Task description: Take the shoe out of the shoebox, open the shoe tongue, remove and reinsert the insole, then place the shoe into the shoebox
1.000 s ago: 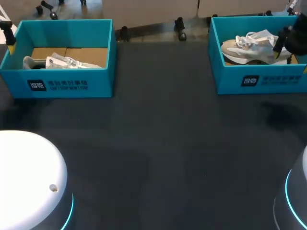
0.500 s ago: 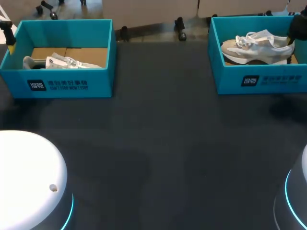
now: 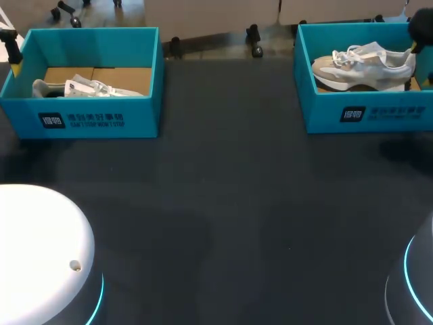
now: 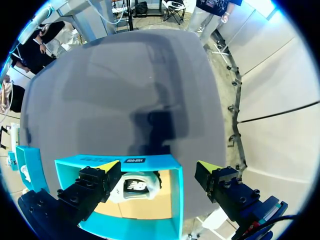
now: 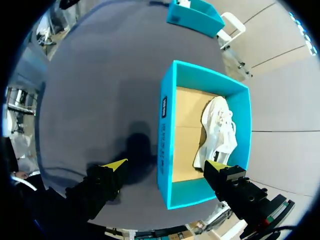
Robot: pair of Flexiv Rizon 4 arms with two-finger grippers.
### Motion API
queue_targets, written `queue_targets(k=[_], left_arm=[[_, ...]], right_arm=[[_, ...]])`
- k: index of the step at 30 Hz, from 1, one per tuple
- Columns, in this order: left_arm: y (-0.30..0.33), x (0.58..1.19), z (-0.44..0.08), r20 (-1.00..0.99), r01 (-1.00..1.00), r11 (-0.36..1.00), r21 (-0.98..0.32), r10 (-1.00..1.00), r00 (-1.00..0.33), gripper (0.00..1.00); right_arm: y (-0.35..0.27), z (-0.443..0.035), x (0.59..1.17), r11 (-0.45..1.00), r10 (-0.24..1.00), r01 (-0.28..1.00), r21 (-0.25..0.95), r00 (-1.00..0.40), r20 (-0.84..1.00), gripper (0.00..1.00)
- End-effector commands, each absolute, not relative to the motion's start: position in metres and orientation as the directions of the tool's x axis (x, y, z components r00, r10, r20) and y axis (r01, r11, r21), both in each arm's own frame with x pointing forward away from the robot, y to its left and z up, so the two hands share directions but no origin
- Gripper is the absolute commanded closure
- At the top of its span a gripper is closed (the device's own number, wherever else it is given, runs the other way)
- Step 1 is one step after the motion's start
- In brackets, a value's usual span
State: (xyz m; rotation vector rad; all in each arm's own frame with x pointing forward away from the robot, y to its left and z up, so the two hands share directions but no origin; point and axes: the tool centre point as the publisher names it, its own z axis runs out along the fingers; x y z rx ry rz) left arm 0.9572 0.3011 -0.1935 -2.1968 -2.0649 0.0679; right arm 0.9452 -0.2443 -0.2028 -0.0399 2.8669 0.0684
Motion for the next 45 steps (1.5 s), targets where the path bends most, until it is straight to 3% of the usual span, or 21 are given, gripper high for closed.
queue_targets(k=[1, 8, 12, 17, 20, 32, 45], left_arm=[[0.301, 0.957, -0.192, 0.054, 0.991, -0.058, -0.123, 0.996, 0.065, 0.0], [0.301, 0.957, -0.192, 0.054, 0.991, -0.058, -0.123, 0.996, 0.065, 0.0], [0.301, 0.957, -0.192, 0.054, 0.991, -0.058, -0.123, 0.996, 0.065, 0.0], [0.301, 0.957, -0.192, 0.054, 0.991, -0.058, -0.123, 0.996, 0.065, 0.0], [0.301, 0.957, -0.192, 0.054, 0.991, -0.058, -0.123, 0.996, 0.065, 0.0], [0.301, 0.957, -0.192, 0.054, 0.991, -0.058, -0.123, 0.996, 0.065, 0.0], [0.301, 0.957, -0.192, 0.054, 0.991, -0.058, -0.123, 0.996, 0.065, 0.0]], right_arm=[[-0.241, -0.204, 0.96, 0.979, 0.19, 0.202, -0.031, -0.955, -0.227, 0.0], [-0.248, -0.195, 0.999, 0.901, 0.39, 0.412, -0.136, -0.906, -0.163, 0.0], [-0.256, -0.197, 1.014, 0.866, 0.469, 0.487, -0.113, -0.87, -0.152, 0.0], [-0.275, -0.201, 1.019, 0.741, 0.669, 0.671, 0.008, -0.738, -0.091, 0.0], [-0.281, -0.204, 1.014, 0.635, 0.766, 0.772, -0.036, -0.635, -0.101, 0.0], [-0.281, -0.204, 1.014, 0.635, 0.766, 0.772, -0.036, -0.635, -0.101, 0.0], [-0.298, -0.216, 1.05, 0.278, 0.956, 0.96, 0.028, -0.274, -0.105, 0.0]])
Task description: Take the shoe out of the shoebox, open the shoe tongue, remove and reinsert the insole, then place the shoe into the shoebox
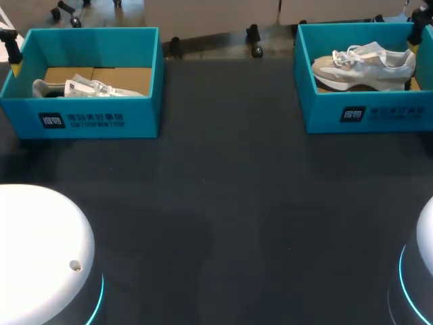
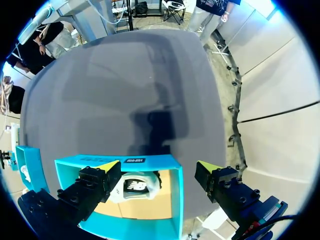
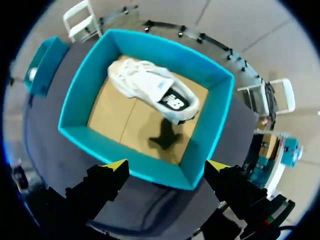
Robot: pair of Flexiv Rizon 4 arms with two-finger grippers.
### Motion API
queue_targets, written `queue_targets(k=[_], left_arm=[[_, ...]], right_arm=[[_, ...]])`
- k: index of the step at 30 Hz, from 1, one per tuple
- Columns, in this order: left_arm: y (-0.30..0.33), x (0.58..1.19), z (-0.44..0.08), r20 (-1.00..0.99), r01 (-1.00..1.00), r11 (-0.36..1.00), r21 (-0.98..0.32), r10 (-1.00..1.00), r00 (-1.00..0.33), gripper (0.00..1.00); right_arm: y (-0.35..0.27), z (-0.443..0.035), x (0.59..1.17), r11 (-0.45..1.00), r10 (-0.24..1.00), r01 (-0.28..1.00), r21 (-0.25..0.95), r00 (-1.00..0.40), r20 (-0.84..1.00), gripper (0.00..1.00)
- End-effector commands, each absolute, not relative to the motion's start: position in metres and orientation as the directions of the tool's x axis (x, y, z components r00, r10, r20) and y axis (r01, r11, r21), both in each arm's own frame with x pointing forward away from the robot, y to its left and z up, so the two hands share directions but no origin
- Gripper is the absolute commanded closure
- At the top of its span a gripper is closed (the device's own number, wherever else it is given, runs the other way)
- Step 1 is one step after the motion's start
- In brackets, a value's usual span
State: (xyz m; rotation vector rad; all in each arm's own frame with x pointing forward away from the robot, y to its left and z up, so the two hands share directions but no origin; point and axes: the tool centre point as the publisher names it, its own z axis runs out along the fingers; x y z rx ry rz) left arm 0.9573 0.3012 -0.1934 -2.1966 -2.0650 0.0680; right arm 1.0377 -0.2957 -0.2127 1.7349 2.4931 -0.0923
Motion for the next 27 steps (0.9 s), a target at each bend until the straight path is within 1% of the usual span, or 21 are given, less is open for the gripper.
queue_targets(k=[1, 3, 5, 16, 21, 27], left_arm=[[0.301, 0.957, -0.192, 0.054, 0.991, -0.058, -0.123, 0.996, 0.065, 0.0], [0.301, 0.957, -0.192, 0.054, 0.991, -0.058, -0.123, 0.996, 0.065, 0.0], [0.301, 0.957, -0.192, 0.054, 0.991, -0.058, -0.123, 0.996, 0.065, 0.0], [0.301, 0.957, -0.192, 0.054, 0.991, -0.058, -0.123, 0.996, 0.065, 0.0], [0.301, 0.957, -0.192, 0.054, 0.991, -0.058, -0.123, 0.996, 0.065, 0.0], [0.301, 0.957, -0.192, 0.054, 0.991, -0.058, -0.123, 0.996, 0.065, 0.0]], right_arm=[[-0.298, -0.215, 1.051, 0.253, 0.962, 0.967, 0.034, -0.247, -0.115, 0.0], [-0.298, -0.216, 1.053, 0.205, 0.973, 0.977, 0.055, -0.198, -0.116, 0.0], [-0.296, -0.218, 1.055, 0.14, 0.98, 0.99, -0.001, -0.139, -0.139, 0.0], [-0.296, -0.218, 1.055, 0.14, 0.98, 0.99, -0.001, -0.139, -0.139, 0.0], [-0.287, -0.229, 1.067, 0.116, 0.981, 0.993, 0.012, -0.112, -0.157, 0.0], [-0.293, -0.241, 1.081, 0.097, 0.984, 0.994, 0.043, -0.09, -0.152, 0.0]])
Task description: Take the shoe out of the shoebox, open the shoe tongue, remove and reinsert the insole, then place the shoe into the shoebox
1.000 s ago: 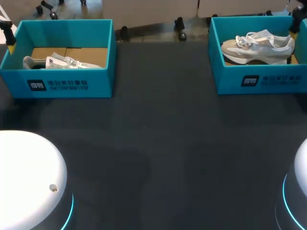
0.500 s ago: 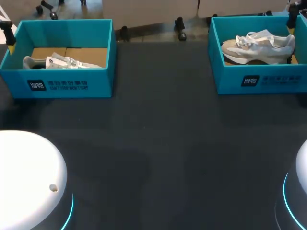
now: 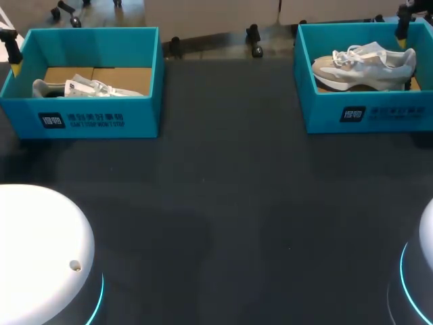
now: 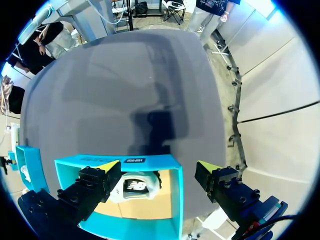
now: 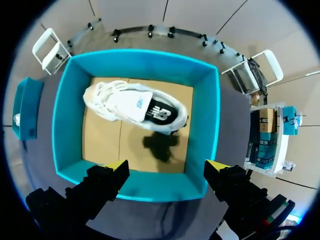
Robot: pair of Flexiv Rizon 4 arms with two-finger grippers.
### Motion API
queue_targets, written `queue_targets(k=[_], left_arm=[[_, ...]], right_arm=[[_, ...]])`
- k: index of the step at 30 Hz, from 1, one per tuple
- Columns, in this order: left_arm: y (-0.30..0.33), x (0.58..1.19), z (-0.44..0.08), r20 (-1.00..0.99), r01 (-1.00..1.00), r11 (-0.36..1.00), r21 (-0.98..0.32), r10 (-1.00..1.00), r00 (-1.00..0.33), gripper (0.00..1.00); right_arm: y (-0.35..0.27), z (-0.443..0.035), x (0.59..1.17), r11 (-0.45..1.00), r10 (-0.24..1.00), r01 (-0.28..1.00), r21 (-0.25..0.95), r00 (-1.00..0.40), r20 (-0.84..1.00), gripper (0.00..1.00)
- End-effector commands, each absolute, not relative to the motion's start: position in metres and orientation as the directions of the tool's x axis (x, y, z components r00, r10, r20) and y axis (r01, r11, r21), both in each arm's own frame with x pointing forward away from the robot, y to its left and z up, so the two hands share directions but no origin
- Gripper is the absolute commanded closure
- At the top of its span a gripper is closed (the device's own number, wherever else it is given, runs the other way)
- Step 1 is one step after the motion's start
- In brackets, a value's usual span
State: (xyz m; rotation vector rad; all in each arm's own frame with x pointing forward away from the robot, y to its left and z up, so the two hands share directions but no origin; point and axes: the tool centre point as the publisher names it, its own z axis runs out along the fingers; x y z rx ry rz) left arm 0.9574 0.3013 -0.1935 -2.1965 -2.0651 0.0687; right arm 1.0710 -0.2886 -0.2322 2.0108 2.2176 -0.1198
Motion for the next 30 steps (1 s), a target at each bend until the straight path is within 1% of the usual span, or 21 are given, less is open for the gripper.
queue_targets(k=[1, 9, 14, 22, 27, 30], left_arm=[[0.301, 0.957, -0.192, 0.054, 0.991, -0.058, -0.123, 0.996, 0.065, 0.0], [0.301, 0.957, -0.192, 0.054, 0.991, -0.058, -0.123, 0.996, 0.065, 0.0], [0.301, 0.957, -0.192, 0.054, 0.991, -0.058, -0.123, 0.996, 0.065, 0.0], [0.301, 0.957, -0.192, 0.054, 0.991, -0.058, -0.123, 0.996, 0.065, 0.0], [0.301, 0.957, -0.192, 0.054, 0.991, -0.058, -0.123, 0.996, 0.065, 0.0], [0.301, 0.957, -0.192, 0.054, 0.991, -0.058, -0.123, 0.996, 0.065, 0.0]], right_arm=[[-0.294, -0.242, 1.083, 0.097, 0.982, 0.994, 0.047, -0.088, -0.167, 0.0], [-0.298, -0.256, 1.098, 0.089, 0.977, 0.994, 0.06, -0.075, -0.202, 0.0], [-0.297, -0.267, 1.109, 0.069, 0.968, 0.997, 0.032, -0.059, -0.246, 0.0], [-0.299, -0.284, 1.122, 0.04, 0.968, 0.999, 0.028, -0.032, -0.248, 0.0], [-0.31, -0.295, 1.128, 0.019, 0.967, 1.0, 0.024, -0.013, -0.255, 0.06], [-0.314, -0.3, 1.131, 0.011, 0.967, 1.0, 0.021, -0.005, -0.253, 0.04]])
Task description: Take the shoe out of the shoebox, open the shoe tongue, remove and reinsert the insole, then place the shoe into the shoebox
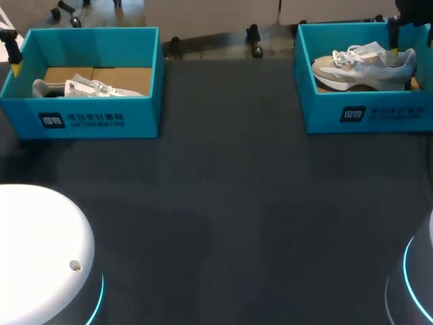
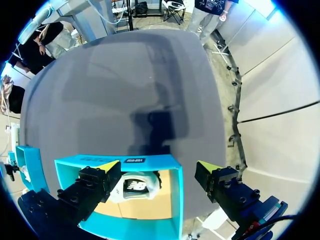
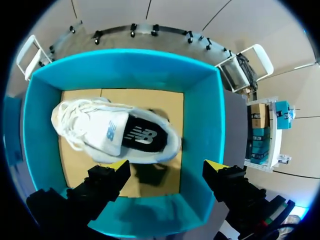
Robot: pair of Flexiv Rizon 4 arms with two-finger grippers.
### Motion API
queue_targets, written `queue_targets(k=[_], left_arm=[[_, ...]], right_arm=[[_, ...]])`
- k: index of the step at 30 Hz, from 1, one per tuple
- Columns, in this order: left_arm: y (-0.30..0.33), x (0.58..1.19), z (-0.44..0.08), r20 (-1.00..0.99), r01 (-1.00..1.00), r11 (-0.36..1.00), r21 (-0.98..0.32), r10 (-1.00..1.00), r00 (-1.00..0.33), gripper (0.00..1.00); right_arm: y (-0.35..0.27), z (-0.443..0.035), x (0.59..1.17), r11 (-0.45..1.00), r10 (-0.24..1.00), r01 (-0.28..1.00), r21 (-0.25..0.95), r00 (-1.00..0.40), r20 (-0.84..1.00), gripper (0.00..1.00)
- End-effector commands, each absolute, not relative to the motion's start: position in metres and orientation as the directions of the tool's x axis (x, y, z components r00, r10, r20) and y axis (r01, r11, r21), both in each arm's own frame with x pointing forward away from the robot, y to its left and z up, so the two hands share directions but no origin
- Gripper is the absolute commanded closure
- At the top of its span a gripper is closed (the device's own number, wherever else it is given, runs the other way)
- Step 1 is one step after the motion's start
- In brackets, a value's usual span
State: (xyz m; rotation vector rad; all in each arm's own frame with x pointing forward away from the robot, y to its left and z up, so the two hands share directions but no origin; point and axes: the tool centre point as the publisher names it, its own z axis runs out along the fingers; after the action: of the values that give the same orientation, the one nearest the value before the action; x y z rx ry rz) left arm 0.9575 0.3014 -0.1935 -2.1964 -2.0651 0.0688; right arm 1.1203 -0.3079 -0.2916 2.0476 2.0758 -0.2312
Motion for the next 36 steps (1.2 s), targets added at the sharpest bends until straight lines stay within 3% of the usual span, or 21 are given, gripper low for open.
queue_targets(k=[1, 8, 9, 10, 11, 14, 23, 32, 36], left_arm=[[0.301, 0.957, -0.192, 0.054, 0.991, -0.058, -0.123, 0.996, 0.065, 0.0], [0.301, 0.957, -0.192, 0.054, 0.991, -0.058, -0.123, 0.996, 0.065, 0.0], [0.301, 0.957, -0.192, 0.054, 0.991, -0.058, -0.123, 0.996, 0.065, 0.0], [0.301, 0.957, -0.192, 0.054, 0.991, -0.058, -0.123, 0.996, 0.065, 0.0], [0.301, 0.957, -0.192, 0.054, 0.991, -0.058, -0.123, 0.996, 0.065, 0.0], [0.301, 0.957, -0.192, 0.054, 0.991, -0.058, -0.123, 0.996, 0.065, 0.0], [0.301, 0.957, -0.192, 0.054, 0.991, -0.058, -0.123, 0.996, 0.065, 0.0], [0.301, 0.957, -0.192, 0.054, 0.991, -0.058, -0.123, 0.996, 0.065, 0.0], [0.301, 0.957, -0.192, 0.054, 0.991, -0.058, -0.123, 0.996, 0.065, 0.0]], right_arm=[[-0.314, -0.301, 1.132, 0.01, 0.967, 1.0, 0.02, -0.005, -0.255, 0.04], [-0.318, -0.316, 1.137, 0.003, 0.97, 1.0, 0.011, 0.0, -0.244, 0.15], [-0.318, -0.317, 1.138, 0.002, 0.97, 1.0, 0.01, 0.001, -0.244, 0.23], [-0.319, -0.319, 1.138, 0.0, 0.97, 1.0, 0.009, 0.002, -0.244, 0.38], [-0.32, -0.32, 1.138, 0.0, 0.97, 1.0, 0.009, 0.003, -0.244, 0.44], [-0.323, -0.325, 1.139, -0.007, 0.971, 1.0, 0.004, 0.008, -0.24, 0.37], [-0.328, -0.336, 1.145, -0.018, 0.972, 1.0, -0.017, 0.014, -0.235, 0.42], [-0.328, -0.346, 1.146, -0.031, 0.975, 0.999, -0.041, 0.021, -0.223, 0.36], [-0.328, -0.35, 1.145, -0.035, 0.975, 0.998, -0.049, 0.024, -0.222, 0.38]])
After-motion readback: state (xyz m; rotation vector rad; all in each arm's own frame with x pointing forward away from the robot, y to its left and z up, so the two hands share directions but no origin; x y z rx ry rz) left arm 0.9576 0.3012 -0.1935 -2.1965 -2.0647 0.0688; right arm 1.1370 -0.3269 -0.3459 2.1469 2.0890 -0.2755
